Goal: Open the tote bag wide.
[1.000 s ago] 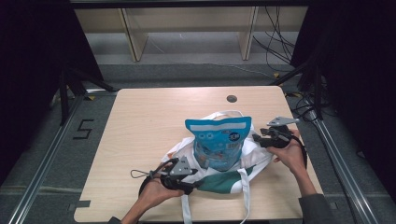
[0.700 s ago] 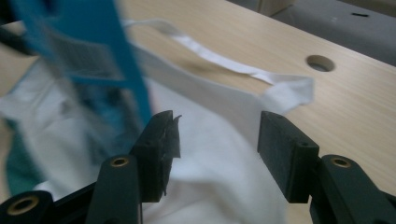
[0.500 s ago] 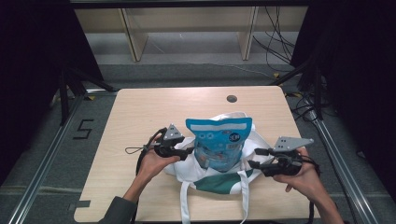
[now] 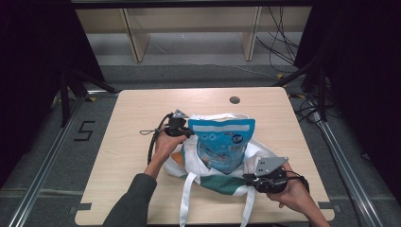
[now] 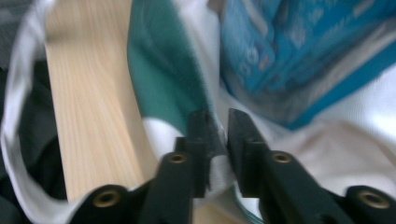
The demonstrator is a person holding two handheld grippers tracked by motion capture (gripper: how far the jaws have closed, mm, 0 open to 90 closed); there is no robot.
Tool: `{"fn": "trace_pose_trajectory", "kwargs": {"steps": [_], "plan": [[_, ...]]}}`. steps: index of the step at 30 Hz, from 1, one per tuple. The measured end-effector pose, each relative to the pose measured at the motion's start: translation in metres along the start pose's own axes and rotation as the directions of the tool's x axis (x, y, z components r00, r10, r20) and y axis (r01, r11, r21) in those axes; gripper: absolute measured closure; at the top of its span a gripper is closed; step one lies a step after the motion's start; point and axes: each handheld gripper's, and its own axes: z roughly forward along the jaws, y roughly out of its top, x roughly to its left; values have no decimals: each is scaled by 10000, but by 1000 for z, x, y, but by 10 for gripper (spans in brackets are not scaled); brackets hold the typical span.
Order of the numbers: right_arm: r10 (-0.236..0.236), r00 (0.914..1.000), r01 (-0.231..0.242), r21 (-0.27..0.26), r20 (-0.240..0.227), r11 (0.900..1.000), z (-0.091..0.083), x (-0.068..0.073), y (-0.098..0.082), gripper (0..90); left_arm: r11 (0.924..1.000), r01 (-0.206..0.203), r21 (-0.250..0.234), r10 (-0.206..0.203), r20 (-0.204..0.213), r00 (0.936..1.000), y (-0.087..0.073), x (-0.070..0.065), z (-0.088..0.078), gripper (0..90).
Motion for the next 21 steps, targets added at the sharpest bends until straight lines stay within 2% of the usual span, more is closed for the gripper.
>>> {"fn": "trace_pose_trajectory", "kwargs": {"steps": [1,2,3,4,6,8,9,10,11,13,14,15,16,17,18,19,21], "plan": [[20,9998,-21,11,177,10000,-1,1,-2,838,9998,115,178,-114,-8,9999,-4,4,4,855],[-132,9999,132,136,28,9998,-4,1,-3,844,9987,251,448,-248,-64,9997,-8,8,8,855],[22,9999,-24,207,107,9998,-8,3,-5,847,9972,394,642,-391,-58,9992,-15,12,14,854],[-159,9998,157,139,141,9998,-8,4,-7,851,9954,582,759,-574,-121,9983,-23,13,20,853],[47,9999,-51,284,163,9996,-5,6,-13,855,9931,1024,569,-1027,38,9947,-30,15,23,857],[244,9997,-251,809,97,9964,12,12,-22,853,9944,837,646,-835,-61,9965,-29,13,23,856],[-138,9999,132,750,63,9971,18,10,-23,853,9946,769,693,-759,-173,9970,-28,12,23,851],[347,9994,-350,817,47,9960,17,12,-23,854,9944,781,713,-763,-278,9967,-27,12,22,828],[347,9994,-352,824,68,9960,17,12,-22,853,9946,792,665,-771,-337,9965,-26,12,20,800],[508,9987,-513,805,92,9954,16,13,-23,847,9970,650,422,-632,-427,9971,-23,12,12,722],[571,9983,-575,717,77,9958,16,12,-23,834,9974,670,253,-660,-389,9971,-22,12,5,665],[774,9970,-774,643,22,9949,15,11,-23,804,9964,853,-37,-853,-362,9957,-20,10,-5,609],[1007,9948,-1000,456,-141,9939,12,9,-22,714,9942,1038,-273,-1045,-294,9941,-19,8,-14,533],[1134,9932,-1126,336,-243,9931,9,8,-20,638,9942,1002,-380,-1012,-261,9945,-17,6,-22,500],[1245,9918,-1240,190,-283,9921,6,8,-18,600,9933,979,-620,-992,-182,9949,-16,3,-32,479],[1079,9938,-1082,-64,-274,9941,0,5,-16,587,9913,929,-932,-935,-23,9956,-15,0,-42,471],[1131,9934,-1141,-746,-177,9907,-14,4,-10,548,9873,862,-1336,-834,265,9962,-16,-10,-59,498]]}}
